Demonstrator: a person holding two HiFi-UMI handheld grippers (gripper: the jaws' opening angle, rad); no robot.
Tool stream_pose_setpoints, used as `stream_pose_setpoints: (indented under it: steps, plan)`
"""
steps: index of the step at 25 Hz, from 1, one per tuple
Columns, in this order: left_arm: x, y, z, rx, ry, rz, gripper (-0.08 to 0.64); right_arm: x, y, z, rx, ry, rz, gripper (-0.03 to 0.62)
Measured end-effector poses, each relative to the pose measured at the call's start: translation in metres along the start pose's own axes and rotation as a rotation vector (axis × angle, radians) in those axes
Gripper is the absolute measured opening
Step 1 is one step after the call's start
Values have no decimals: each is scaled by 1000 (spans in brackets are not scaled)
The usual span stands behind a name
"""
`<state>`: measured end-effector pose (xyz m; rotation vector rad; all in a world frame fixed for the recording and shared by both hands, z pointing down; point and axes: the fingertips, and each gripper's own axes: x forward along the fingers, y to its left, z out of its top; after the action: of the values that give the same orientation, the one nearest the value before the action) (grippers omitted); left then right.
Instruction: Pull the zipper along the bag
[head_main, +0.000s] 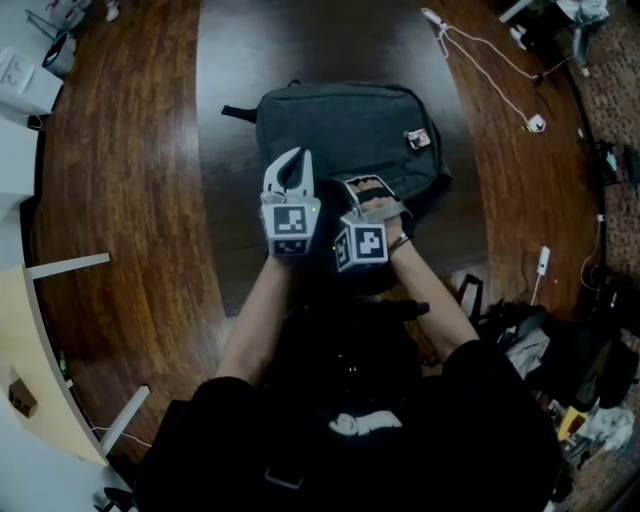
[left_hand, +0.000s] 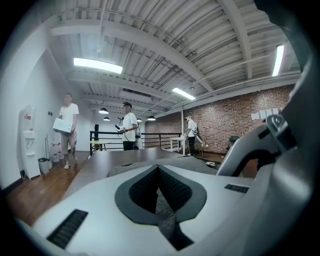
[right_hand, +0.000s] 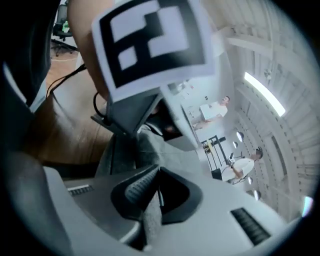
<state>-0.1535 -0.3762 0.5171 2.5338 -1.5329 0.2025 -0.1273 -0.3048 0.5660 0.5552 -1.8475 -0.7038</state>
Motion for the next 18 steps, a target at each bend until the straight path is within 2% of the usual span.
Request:
stream_pose_setpoints:
  steps: [6, 8, 11, 14, 16, 18]
  plan:
    - [-5, -1, 25, 34, -200, -13, -3, -6, -3, -1, 98, -94, -18, 20]
    - [-6, -4, 30, 18, -241, -35, -3, -9, 0, -1, 53, -120, -39, 20]
    - [2, -5, 27, 7, -256, -55, -3, -11, 2, -2, -59, -158, -72, 18]
    - [3, -6, 20, -4, -248, -63, -2, -11, 6, -3, -120, -183, -75, 18]
    - [5, 1, 16, -47, -248, -50, -2, -11, 6, -6, -127, -205, -73, 18]
    - [7, 4, 14, -44, -253, -42, -2, -12, 5, -9, -89, -227, -58, 18]
